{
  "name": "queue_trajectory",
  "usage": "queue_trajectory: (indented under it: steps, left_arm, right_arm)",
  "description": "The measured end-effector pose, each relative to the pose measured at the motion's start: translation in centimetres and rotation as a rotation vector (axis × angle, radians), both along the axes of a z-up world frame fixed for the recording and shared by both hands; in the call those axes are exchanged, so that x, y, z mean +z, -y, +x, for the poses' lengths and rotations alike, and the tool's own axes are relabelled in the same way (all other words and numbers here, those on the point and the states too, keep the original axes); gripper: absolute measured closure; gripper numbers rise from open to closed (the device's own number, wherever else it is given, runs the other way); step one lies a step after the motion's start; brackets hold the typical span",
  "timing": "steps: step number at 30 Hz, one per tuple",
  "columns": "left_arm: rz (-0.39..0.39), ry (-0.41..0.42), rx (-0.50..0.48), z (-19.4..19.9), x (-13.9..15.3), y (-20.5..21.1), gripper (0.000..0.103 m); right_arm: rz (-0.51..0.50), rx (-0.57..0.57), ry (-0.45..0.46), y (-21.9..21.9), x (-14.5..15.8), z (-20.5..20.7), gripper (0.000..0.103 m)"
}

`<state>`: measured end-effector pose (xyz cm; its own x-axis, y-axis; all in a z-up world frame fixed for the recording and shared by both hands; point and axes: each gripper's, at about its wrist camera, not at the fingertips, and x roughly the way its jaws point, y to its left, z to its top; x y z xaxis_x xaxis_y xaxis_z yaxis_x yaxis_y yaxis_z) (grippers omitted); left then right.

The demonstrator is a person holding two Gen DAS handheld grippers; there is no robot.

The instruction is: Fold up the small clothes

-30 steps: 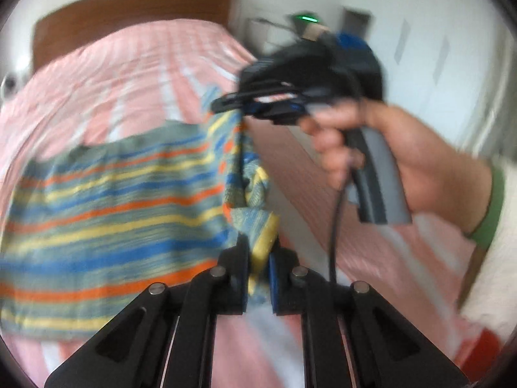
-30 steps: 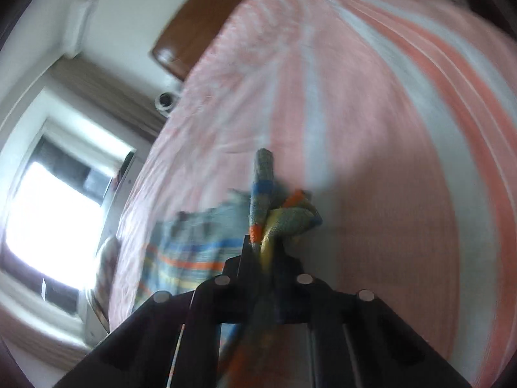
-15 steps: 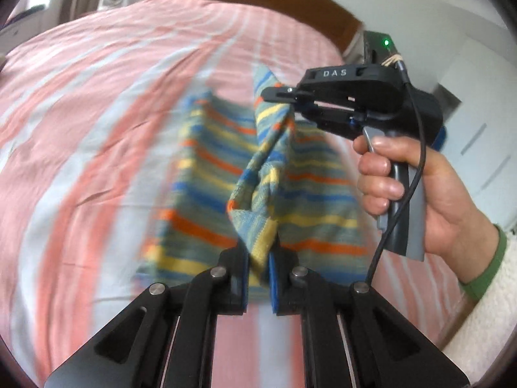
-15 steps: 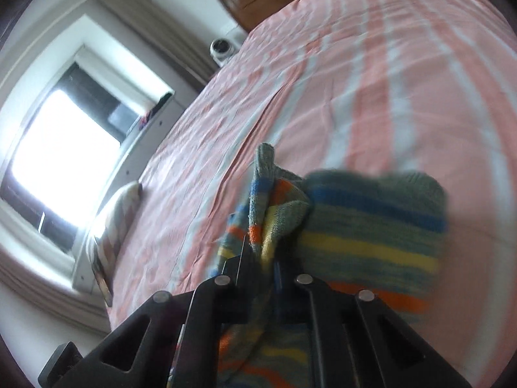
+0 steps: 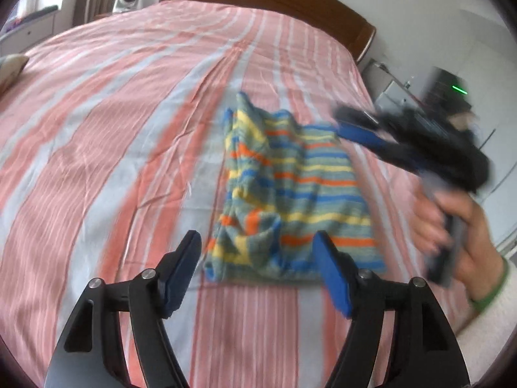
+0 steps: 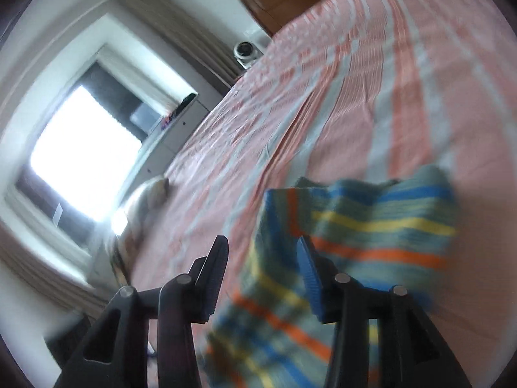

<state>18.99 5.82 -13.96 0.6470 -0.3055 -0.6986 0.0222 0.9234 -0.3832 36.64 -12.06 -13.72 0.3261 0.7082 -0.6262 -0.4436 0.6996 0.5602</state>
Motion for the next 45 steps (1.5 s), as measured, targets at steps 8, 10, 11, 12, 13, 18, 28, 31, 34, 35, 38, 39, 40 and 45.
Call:
queue_trajectory:
  steps: [8, 10, 11, 12, 13, 18, 28, 31, 34, 35, 38, 39, 40, 45]
  left_arm:
    - [0.064, -0.147, 0.099, 0.3, -3.1, -1.4, 0.096]
    - [0.089, -0.153, 0.108, -0.1, -3.1, -1.6, 0.094]
    - [0.110, -0.165, 0.122, -0.4, -2.8, -2.0, 0.094]
    - [0.114, -0.171, 0.132, -0.6, -2.7, -2.3, 0.093]
    - [0.096, -0.167, 0.141, -1.0, -2.3, -2.8, 0.090]
    - [0.074, -0.075, 0.138, -1.1, -0.3, -2.6, 0.024]
    - [0.255, -0.031, 0.063, -5.9, -1.0, -1.0, 0.007]
    - [0.247, -0.054, 0.058, -6.6, -3.5, -0.2, 0.007]
    - [0.258, -0.046, 0.067, -6.6, -5.0, 0.8, 0.004]
    - [0.279, -0.013, 0.073, -6.8, -5.4, 1.3, 0.002]
    - [0.347, 0.062, 0.077, -7.5, -6.5, 2.2, 0.000]
    - [0.355, 0.082, 0.081, -7.7, -6.6, 2.3, 0.000]
    - [0.355, 0.089, 0.084, -7.9, -6.5, 2.3, 0.000]
    - [0.347, 0.094, 0.085, -7.9, -6.4, 2.0, 0.000]
  right_arm:
    - [-0.289, 0.265, -0.005, -0.3, -6.1, -12.0, 0.064]
    - [-0.309, 0.233, 0.090, -0.2, -5.8, -13.4, 0.064]
    - [-0.319, 0.218, 0.091, -0.1, -5.4, -13.6, 0.064]
    - [-0.312, 0.198, 0.094, 0.0, -4.7, -13.8, 0.065]
    - [-0.281, 0.175, 0.106, 0.4, -3.7, -14.0, 0.065]
    - [-0.258, 0.069, 0.182, 1.8, -1.1, -13.3, 0.065]
    - [-0.262, -0.038, 0.128, 4.0, -2.3, -15.8, 0.046]
    - [-0.320, -0.114, 0.204, 6.0, -1.5, -19.9, 0.031]
    - [-0.387, -0.207, 0.207, 8.0, -3.0, -23.1, 0.030]
    - [-0.403, -0.225, 0.212, 8.3, -3.3, -24.2, 0.030]
    - [-0.467, -0.280, 0.232, 9.4, -4.9, -25.9, 0.013]
    - [-0.479, -0.296, 0.230, 9.7, -5.5, -26.1, 0.005]
    - [-0.475, -0.303, 0.227, 10.0, -5.8, -26.1, 0.004]
    - [-0.446, -0.300, 0.207, 10.6, -7.0, -25.2, 0.000]
